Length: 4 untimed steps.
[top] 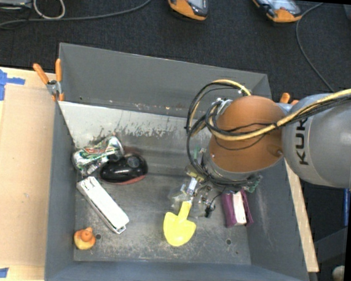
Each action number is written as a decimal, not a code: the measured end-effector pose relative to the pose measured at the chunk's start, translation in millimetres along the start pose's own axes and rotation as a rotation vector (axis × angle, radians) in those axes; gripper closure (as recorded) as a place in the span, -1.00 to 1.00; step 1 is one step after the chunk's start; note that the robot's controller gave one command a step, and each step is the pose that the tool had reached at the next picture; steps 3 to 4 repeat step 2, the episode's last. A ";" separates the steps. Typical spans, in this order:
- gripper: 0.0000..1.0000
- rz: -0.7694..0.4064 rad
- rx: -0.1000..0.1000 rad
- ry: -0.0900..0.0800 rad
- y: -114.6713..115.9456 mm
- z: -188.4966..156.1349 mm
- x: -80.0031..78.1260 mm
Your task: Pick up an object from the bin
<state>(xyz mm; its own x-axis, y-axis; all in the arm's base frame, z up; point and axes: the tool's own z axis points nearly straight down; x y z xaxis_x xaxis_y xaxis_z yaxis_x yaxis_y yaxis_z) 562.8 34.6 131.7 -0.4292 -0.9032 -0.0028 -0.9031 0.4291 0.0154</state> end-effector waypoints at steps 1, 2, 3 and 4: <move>1.00 0.002 -0.001 0.000 0.4 -8.3 -0.5; 1.00 0.004 0.000 -0.002 0.6 -13.3 -1.3; 1.00 0.004 0.000 -0.002 0.6 -13.3 -1.3; 1.00 0.004 0.000 -0.002 0.6 -13.3 -1.3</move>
Offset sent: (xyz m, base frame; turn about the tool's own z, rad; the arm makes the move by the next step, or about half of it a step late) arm -0.0002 0.0005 0.0153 0.0014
